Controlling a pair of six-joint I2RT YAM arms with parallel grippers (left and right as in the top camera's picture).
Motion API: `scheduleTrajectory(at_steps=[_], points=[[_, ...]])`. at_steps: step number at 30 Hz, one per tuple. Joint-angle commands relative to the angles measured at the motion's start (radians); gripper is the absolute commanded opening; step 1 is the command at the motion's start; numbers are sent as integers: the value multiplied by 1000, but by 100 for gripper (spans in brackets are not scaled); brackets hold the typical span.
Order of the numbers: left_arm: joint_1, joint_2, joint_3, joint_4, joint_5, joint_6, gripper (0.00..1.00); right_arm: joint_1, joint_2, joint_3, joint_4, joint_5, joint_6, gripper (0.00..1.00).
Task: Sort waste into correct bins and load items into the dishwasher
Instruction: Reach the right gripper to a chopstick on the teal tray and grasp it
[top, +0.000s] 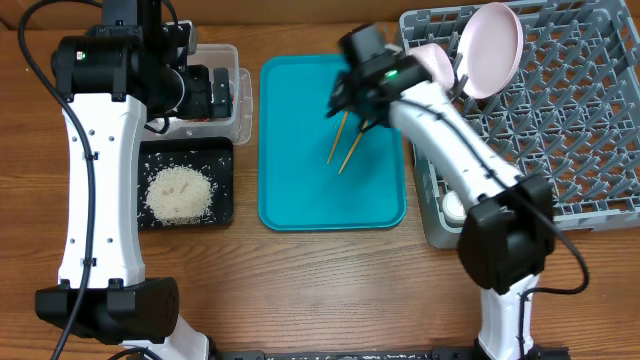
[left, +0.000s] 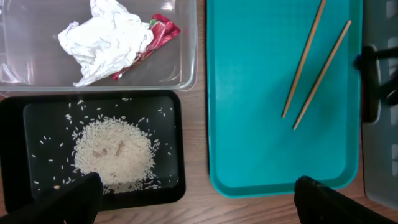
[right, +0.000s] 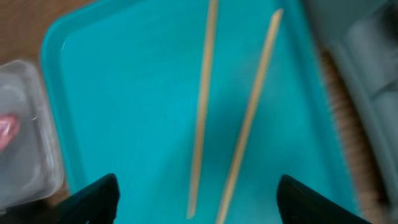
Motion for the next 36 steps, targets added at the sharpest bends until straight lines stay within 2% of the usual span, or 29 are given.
scheduleTrajectory(at_steps=[1, 5, 8, 14, 24, 26, 29, 36], points=[[3, -20, 19, 4, -6, -10, 100, 24, 16, -8, -2, 64, 117, 75], [3, -20, 19, 4, -6, -10, 100, 16, 41, -51, -3, 60, 225, 60], [3, -20, 19, 4, -6, -10, 100, -2, 58, -82, 4, 34, 231, 53], [3, -20, 19, 4, -6, -10, 100, -19, 105, -122, 43, 5, 231, 47], [3, -20, 19, 4, -6, -10, 100, -19, 201, -122, 69, -62, 230, 29], [3, -20, 19, 4, -6, -10, 100, -19, 201, -122, 62, -76, 230, 21], [3, -20, 19, 4, -6, -10, 100, -18, 201, -122, 39, -95, 230, 4], [3, -20, 19, 4, -6, -10, 100, -23, 196, -114, -21, -152, 182, 4]])
